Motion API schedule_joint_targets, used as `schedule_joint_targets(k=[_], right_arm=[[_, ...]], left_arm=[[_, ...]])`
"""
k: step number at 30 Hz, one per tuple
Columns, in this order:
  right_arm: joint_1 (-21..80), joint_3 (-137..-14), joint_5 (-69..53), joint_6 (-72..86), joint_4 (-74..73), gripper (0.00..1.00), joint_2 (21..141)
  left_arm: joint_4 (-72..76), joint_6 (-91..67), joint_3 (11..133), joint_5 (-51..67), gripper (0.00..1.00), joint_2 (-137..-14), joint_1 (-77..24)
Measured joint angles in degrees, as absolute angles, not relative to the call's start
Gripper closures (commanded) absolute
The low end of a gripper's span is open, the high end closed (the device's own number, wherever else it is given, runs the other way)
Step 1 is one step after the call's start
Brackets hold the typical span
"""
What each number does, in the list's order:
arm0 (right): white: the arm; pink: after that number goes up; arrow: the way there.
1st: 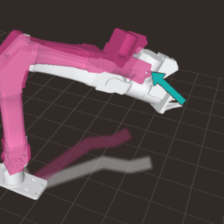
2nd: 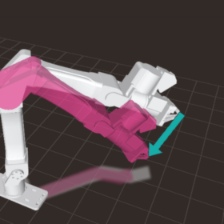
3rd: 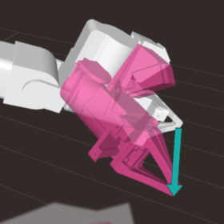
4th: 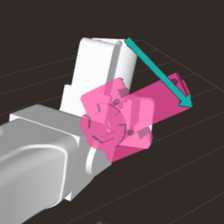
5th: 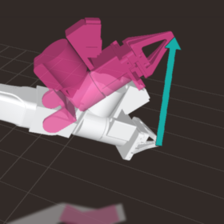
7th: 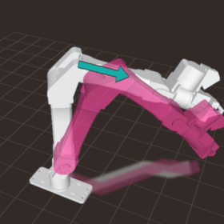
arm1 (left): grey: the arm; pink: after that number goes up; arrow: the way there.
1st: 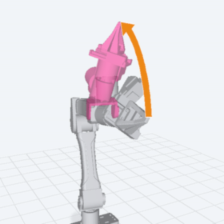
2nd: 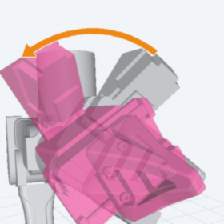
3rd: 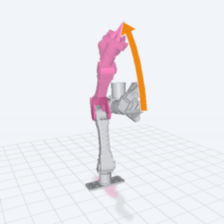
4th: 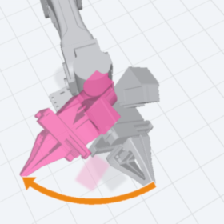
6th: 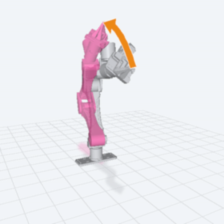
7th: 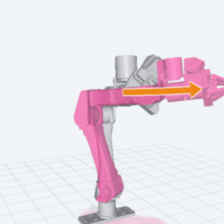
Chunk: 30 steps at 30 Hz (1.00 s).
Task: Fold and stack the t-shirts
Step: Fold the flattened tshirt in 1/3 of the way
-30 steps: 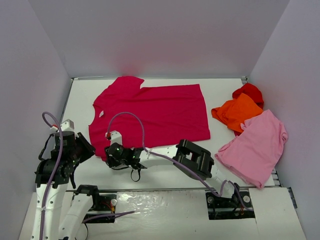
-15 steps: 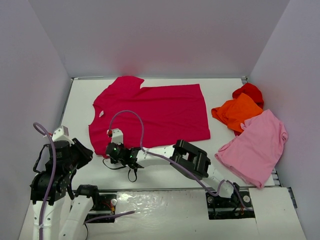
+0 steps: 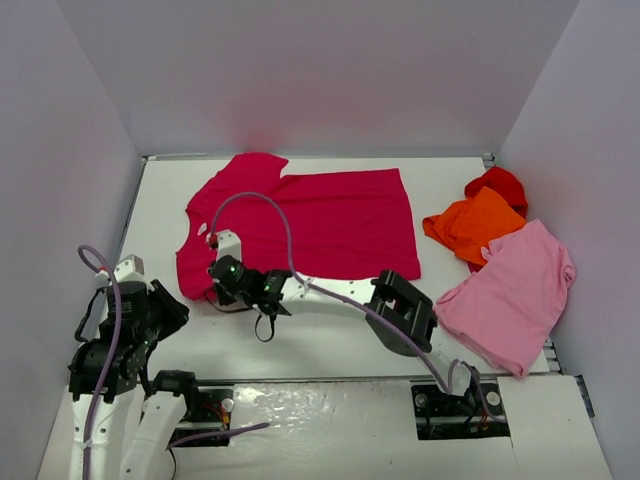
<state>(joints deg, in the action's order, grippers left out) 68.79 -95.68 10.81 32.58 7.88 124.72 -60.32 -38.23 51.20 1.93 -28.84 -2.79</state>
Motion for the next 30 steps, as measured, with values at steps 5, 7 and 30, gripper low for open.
schedule_joint_targets(k=[5,7,30], right_arm=[[61.3,-98.9,9.4,32.0,9.6,1.0,122.8],[58.5,-99.3,9.0,31.8,10.4,1.0,122.8],[49.8,-105.8,0.8,31.5,12.3,0.98,135.7]], left_arm=[[-59.7,-38.2,49.8,2.1,0.8,-28.9,-2.8],[-59.7,-38.2,49.3,2.2,0.8,-29.0,-2.8],[-58.8,-37.9,48.8,2.9,0.8,-31.9,-2.8]])
